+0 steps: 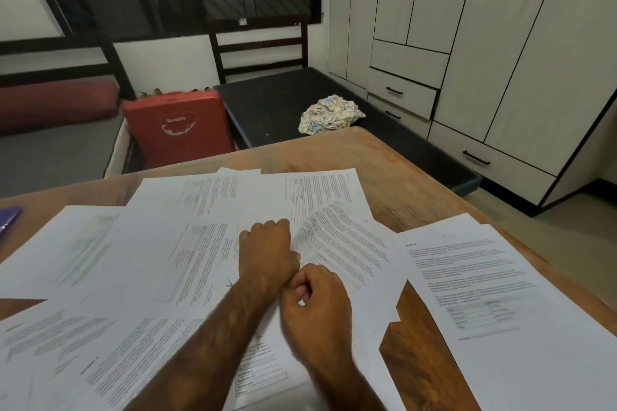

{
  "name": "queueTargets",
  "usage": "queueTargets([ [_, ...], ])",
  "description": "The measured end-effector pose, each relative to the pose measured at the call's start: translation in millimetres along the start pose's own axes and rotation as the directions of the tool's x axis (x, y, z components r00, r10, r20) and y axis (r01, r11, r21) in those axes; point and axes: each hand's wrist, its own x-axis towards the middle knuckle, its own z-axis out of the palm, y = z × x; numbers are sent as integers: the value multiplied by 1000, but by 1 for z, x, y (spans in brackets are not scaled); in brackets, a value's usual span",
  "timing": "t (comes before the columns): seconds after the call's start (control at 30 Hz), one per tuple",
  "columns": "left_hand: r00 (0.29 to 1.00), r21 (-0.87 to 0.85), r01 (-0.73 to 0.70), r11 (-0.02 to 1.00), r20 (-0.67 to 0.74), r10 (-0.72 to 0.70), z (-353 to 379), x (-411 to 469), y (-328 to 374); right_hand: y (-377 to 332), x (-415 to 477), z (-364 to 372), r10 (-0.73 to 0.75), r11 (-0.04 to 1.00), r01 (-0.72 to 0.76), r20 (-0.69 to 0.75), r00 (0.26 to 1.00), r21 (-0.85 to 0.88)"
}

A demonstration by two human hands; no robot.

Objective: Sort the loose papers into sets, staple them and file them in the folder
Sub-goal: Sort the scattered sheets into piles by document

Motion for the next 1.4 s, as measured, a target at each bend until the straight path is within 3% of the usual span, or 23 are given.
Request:
queueTargets([
  [0.1,999,-268,-26,963,27,34,-8,3,-2,-2,1,-1,-22,1000,22,4,1000,-4],
  [0.2,998,-396,-19,918,44,39,-20,0,-4,-7,2,-4,-33,999,34,52,998,-27],
  [0.3,999,-555,41,831,44,-20,-31,-5,-13,-18,5,-12,-91,995,89,-38,995,-42],
  [0.4,992,-745,117,657,50,-120,-48,-21,-30,-27,14,-28,-169,983,148,-236,957,-106],
  [0.5,980,-903,173,394,119,-158,-66,-48,-53,-31,28,-46,-35,999,24,-314,949,-40],
  [0.6,980,-957,169,237,137,-146,-78,-73,-78,-48,35,-60,247,952,-220,-114,962,211],
  [0.67,980,-970,154,187,126,-156,-82,-86,-91,-62,33,-62,320,825,-327,98,943,460],
  [0.73,979,-972,140,187,108,-170,-85,-99,-105,-72,30,-58,282,749,-358,220,934,558],
  [0.93,966,-990,82,119,50,-252,-107,-132,-143,-90,16,-44,91,834,-237,299,950,498],
  [1.03,933,-982,82,170,15,-359,-118,-139,-162,-100,11,-42,34,839,-208,333,942,503],
  [1.23,936,-974,53,219,-28,-351,-121,-155,-174,-110,2,-36,-8,831,-211,389,921,515],
  [1.4,926,-942,114,317,-14,-377,-131,-173,-195,-115,-8,-18,-23,852,-230,473,881,470],
])
